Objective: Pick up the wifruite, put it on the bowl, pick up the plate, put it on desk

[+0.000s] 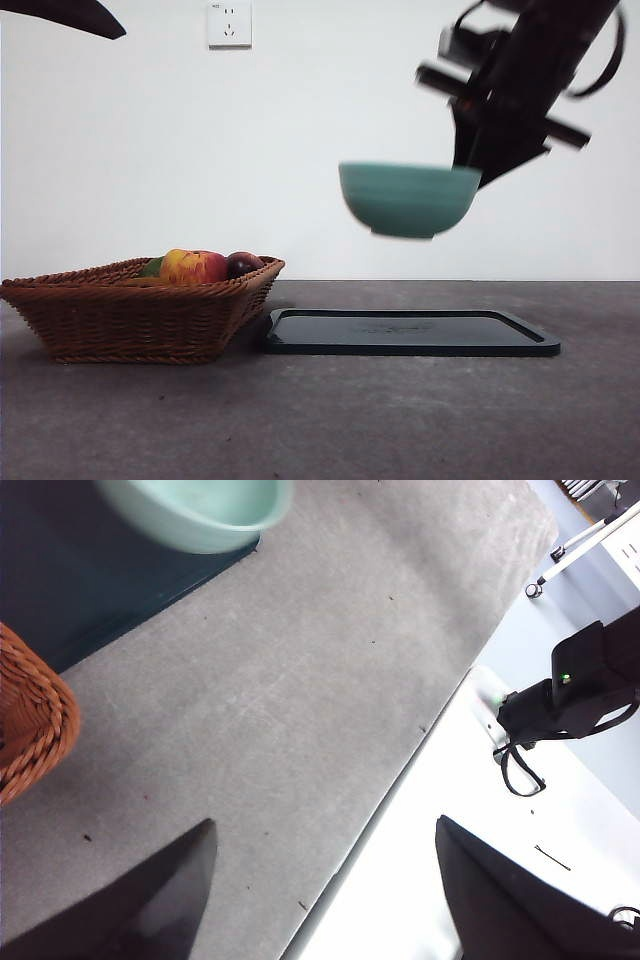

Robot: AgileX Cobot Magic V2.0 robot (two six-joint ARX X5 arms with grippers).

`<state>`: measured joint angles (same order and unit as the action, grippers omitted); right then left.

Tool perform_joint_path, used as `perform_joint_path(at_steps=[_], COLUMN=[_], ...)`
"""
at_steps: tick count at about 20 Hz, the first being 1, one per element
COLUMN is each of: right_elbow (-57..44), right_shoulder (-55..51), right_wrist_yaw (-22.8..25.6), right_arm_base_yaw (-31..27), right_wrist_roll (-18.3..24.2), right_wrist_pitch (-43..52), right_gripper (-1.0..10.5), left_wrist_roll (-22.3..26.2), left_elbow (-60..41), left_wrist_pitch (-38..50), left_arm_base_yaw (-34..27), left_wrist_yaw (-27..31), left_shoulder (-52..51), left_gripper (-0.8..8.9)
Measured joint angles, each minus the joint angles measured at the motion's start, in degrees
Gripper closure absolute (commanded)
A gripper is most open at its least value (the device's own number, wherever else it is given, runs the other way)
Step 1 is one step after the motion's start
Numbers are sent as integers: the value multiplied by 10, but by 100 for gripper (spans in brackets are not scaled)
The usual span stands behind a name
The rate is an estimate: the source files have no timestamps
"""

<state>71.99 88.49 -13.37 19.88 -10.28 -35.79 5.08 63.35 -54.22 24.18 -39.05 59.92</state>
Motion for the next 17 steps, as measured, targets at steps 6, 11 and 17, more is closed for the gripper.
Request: perform_joint_path(at_steps=[6, 11, 17], right_elbow=[0, -23, -126], right_shoulder=[-104, -139, -139], right_wrist_yaw=[10, 54, 76], right_arm_base_yaw=[54, 119, 174], right_wrist_roll=[28, 30, 21], right_wrist_pitch=[-94, -103, -45], right_gripper=[935, 935, 935], left_wrist_roll=[0, 0, 0], left_elbow=[0, 0, 0], left_wrist_pitch=[0, 0, -4], left_arm_base_yaw=[0, 0, 0], left_wrist_yaw=[0, 0, -1], left_shoulder=[0, 0, 0], left_gripper=[470, 470, 470])
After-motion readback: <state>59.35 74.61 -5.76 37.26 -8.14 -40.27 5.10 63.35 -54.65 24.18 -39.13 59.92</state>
